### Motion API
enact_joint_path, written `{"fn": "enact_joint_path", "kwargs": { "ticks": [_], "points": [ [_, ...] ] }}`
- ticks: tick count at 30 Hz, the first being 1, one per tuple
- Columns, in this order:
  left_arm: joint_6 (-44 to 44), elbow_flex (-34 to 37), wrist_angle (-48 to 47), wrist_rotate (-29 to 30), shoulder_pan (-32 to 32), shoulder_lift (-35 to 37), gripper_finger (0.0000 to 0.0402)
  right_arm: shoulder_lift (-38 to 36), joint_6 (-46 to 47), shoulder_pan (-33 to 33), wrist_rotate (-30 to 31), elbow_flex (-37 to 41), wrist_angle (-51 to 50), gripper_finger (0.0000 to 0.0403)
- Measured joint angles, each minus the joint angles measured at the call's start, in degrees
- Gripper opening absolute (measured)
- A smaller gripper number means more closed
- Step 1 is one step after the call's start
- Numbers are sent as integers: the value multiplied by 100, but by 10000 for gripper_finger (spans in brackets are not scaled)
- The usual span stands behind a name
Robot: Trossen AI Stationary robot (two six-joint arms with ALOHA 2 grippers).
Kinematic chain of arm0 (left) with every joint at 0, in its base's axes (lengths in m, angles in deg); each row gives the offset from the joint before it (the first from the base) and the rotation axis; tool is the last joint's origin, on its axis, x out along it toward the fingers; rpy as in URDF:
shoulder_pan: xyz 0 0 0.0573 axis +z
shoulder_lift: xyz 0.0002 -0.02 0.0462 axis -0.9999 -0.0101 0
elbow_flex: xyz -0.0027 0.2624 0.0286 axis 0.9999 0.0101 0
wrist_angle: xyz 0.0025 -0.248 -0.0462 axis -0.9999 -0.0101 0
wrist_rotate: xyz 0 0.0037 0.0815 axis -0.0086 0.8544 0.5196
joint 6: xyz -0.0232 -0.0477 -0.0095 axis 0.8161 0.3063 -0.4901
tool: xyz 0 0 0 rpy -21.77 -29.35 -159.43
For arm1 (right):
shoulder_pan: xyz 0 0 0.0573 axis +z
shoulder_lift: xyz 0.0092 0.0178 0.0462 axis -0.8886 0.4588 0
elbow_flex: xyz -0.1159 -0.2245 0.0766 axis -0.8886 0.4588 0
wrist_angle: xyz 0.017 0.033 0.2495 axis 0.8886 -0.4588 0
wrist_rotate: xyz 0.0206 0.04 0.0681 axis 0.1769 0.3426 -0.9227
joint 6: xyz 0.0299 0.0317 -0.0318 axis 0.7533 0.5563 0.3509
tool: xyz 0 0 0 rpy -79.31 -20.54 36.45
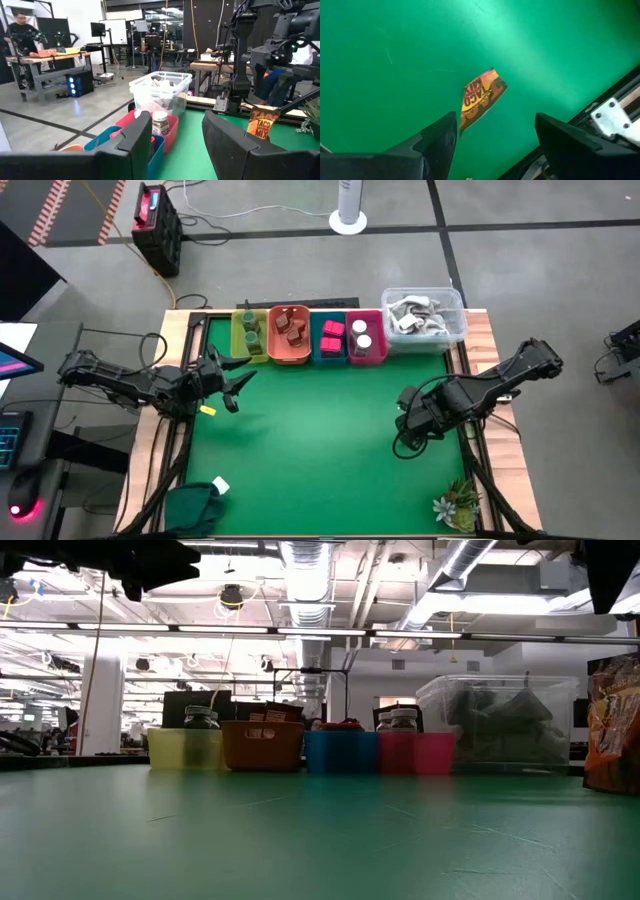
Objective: Sort spices by type
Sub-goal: Put the orange seasoning bag into the orange bin
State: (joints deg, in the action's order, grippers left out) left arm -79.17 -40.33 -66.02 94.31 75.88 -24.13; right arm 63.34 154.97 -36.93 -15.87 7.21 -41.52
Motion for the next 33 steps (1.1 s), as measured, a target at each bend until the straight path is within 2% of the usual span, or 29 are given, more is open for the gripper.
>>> {"fn": "enact_joint_path", "kwargs": {
  "ticks": [6, 14, 20, 24, 31, 33],
  "points": [
    [63, 0, -97, -81, 0, -2, 164, 229, 212, 0, -143, 76, 108, 292],
    [66, 0, -132, -313, 0, 0, 164, 163, 493, 52, -456, 1214, 828, 292],
    [71, 0, -207, -315, 1, 0, 164, 109, 314, 29, -468, 1517, 1217, 275],
    [83, 0, -224, -315, 0, -2, 164, 109, -148, -60, -467, 1611, 1459, 220],
    [83, 0, -220, -312, 1, 0, 164, 109, -1387, -318, -462, 1615, 2208, 39],
    [79, 0, -218, -308, 0, 0, 164, 109, -1783, -468, -462, 1615, 2423, 16]
  ]
}}
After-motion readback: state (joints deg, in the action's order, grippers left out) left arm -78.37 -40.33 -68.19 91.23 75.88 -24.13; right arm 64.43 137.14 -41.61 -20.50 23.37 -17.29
